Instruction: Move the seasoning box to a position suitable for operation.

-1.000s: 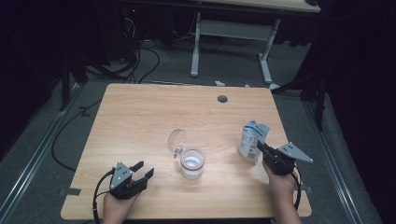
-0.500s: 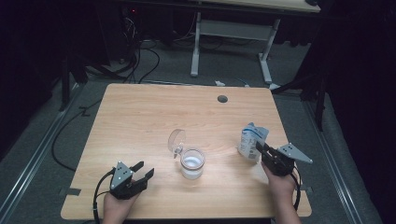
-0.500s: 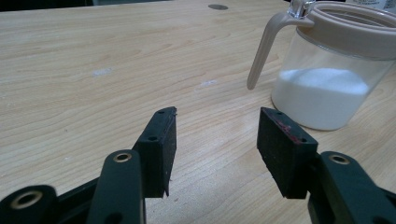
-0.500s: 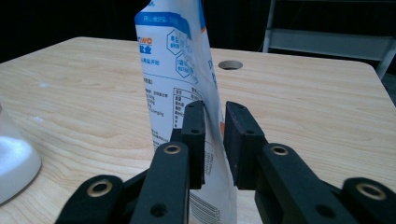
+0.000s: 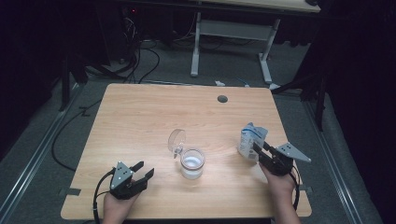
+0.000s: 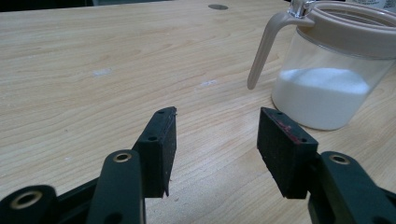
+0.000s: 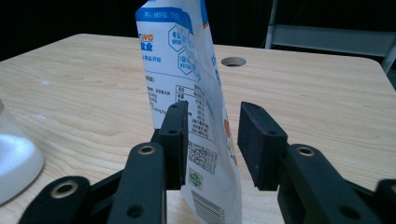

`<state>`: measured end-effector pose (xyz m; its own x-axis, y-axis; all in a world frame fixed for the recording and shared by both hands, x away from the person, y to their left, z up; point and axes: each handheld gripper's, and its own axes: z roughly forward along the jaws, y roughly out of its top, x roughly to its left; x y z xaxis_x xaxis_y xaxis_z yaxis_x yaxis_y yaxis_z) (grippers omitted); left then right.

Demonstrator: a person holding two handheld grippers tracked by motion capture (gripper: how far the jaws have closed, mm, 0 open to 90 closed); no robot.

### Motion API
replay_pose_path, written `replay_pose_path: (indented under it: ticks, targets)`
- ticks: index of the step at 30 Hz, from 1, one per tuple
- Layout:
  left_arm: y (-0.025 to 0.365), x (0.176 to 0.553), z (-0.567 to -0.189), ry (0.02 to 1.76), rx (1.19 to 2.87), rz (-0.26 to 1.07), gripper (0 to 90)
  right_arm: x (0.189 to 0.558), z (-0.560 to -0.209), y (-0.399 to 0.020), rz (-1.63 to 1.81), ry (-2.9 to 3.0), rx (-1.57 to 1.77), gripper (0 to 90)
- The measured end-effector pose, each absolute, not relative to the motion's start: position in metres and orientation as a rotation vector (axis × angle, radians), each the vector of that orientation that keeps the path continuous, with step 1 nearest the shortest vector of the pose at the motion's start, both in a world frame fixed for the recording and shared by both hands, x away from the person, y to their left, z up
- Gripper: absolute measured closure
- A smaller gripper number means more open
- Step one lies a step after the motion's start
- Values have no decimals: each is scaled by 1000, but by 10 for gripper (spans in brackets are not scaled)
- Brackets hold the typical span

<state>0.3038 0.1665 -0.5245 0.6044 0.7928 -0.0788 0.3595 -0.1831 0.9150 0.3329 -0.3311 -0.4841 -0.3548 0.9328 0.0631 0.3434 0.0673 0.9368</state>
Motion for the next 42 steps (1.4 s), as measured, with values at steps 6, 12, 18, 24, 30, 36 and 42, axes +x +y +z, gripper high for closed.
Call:
replay_pose_path:
  ticks: [6,12,18,24,30,36,42]
  targets:
    - [166,305,-524,945,1785,521,479,333,-484,-331,1282,1767,1277,596]
    - [165,308,-524,960,1783,521,485,330,-483,-332,1265,1774,1281,585]
    - [163,313,-524,969,1788,514,498,324,-483,-333,1251,1774,1286,580]
    - [160,319,-523,980,1799,519,515,317,-484,-335,1236,1775,1292,584]
    - [153,322,-522,977,1818,545,520,310,-486,-339,1211,1772,1313,587]
    - [146,329,-523,983,1826,537,535,302,-489,-343,1180,1775,1328,585]
    - [141,335,-523,986,1829,527,540,292,-493,-344,1164,1781,1342,576]
